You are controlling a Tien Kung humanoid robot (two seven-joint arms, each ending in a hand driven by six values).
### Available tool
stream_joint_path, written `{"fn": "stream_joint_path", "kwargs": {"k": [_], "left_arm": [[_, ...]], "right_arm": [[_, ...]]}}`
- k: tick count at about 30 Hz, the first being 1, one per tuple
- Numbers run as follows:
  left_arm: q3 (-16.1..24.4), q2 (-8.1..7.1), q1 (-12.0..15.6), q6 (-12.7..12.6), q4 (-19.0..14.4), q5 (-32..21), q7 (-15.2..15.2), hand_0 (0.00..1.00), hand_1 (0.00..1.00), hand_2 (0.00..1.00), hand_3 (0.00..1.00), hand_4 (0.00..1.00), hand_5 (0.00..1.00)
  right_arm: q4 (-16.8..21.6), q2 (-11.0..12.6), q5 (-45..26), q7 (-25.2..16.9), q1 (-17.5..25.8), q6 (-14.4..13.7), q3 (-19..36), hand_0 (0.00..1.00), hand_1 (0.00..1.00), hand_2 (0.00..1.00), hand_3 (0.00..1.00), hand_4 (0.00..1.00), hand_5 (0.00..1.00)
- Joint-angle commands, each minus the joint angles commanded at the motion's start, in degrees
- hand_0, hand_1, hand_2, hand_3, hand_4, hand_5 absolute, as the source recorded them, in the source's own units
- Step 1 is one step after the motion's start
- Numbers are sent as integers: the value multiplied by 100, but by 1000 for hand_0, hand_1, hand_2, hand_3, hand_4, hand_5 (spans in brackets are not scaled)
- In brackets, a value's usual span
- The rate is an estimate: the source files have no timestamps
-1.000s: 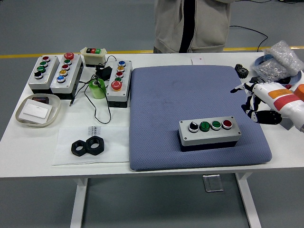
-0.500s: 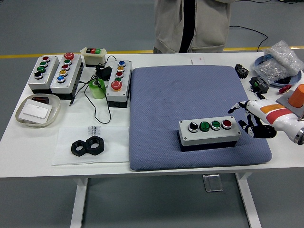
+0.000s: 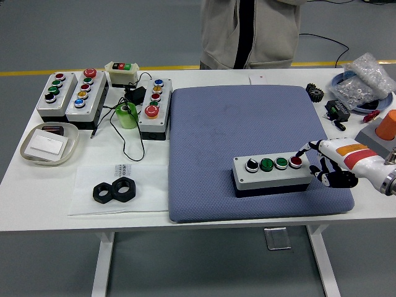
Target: Pick up the button,place it on the desk,press the button,press the button
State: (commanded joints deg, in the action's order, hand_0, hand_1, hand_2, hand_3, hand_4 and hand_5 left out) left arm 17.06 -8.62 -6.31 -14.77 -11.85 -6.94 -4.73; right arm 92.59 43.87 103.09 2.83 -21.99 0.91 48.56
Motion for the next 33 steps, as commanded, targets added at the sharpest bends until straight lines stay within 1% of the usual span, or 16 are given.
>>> {"fn": "stream_joint_path", "kwargs": {"k": [13, 25, 29, 31, 33], "left_arm": [[-17, -1, -9, 1, -3, -20, -5, 760, 830, 872, 830, 633, 998], [-28, -2, -28, 5, -1, -42, -8, 761, 830, 872, 830, 633, 998], [-34, -1, -35, 4, -1, -58, -13, 761, 829, 872, 830, 633, 998], [-32, -3, -40, 6, -1, -54, -12, 761, 829, 872, 830, 633, 998], [-30, -3, -41, 6, -1, -53, -11, 762, 830, 872, 830, 633, 998]], "right_arm": [[-178, -87, 19, 62, -42, 63, -148, 270, 57, 161, 705, 485, 2], [-149, -70, 52, 117, -88, 178, -303, 271, 57, 160, 705, 486, 2], [-81, -73, 54, 103, -61, 55, -168, 272, 59, 162, 710, 488, 2], [54, -49, 57, 87, -62, -47, -89, 272, 59, 162, 710, 488, 2], [112, -45, 56, 80, -72, -83, -65, 272, 59, 163, 722, 490, 2]]}}
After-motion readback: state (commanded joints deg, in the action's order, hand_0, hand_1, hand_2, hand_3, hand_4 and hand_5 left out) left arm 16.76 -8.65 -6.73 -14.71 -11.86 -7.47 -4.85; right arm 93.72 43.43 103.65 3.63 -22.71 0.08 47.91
